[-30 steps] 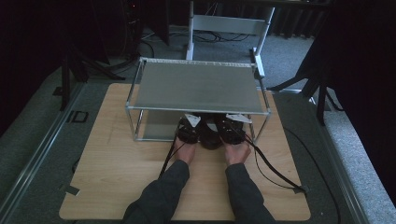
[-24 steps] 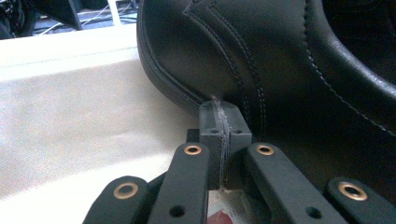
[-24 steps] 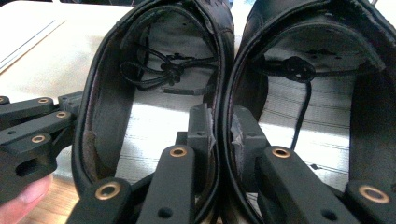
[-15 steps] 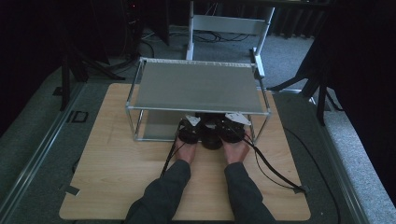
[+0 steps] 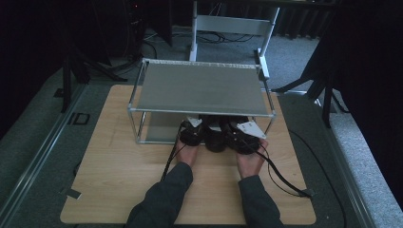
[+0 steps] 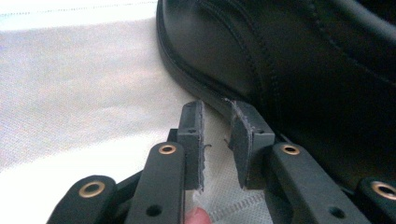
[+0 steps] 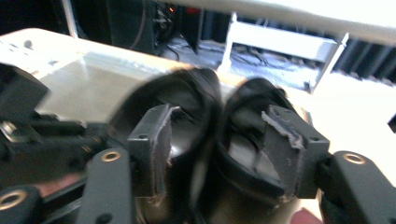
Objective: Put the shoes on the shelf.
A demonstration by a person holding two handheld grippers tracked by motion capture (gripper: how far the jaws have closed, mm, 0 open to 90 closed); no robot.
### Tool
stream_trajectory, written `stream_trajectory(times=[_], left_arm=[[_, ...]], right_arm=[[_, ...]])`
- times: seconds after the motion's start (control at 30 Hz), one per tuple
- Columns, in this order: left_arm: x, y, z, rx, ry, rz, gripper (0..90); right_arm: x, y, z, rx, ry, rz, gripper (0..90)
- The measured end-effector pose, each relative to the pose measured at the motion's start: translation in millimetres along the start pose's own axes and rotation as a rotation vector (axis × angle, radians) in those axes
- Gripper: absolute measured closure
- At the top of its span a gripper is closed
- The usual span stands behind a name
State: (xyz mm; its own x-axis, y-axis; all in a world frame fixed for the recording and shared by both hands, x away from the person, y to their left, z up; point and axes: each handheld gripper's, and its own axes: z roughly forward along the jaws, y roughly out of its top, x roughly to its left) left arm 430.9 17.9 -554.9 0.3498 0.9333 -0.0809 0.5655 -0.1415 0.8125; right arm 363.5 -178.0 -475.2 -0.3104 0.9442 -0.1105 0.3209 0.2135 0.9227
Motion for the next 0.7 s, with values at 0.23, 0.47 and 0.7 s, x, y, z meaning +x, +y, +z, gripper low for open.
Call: stream_trajectory(times=[0.23,0.47,0.7], left_arm=[[1.2,0.2,-0.2,0.007,0.0,0.003,71.5],[5.0,-0.3,4.3,0.045,-0.004,-0.025,69.3],[2.6,8.3,10.0,0.062,0.007,-0.02,74.8]], right_arm=[[-27.2,-24.9,-4.5,0.08,0.012,0.071,26.5],[-34.5,-43.8,26.1,0.191,0.08,0.129,24.2],[-31.0,-42.4,26.5,0.213,0.061,0.09,27.9]])
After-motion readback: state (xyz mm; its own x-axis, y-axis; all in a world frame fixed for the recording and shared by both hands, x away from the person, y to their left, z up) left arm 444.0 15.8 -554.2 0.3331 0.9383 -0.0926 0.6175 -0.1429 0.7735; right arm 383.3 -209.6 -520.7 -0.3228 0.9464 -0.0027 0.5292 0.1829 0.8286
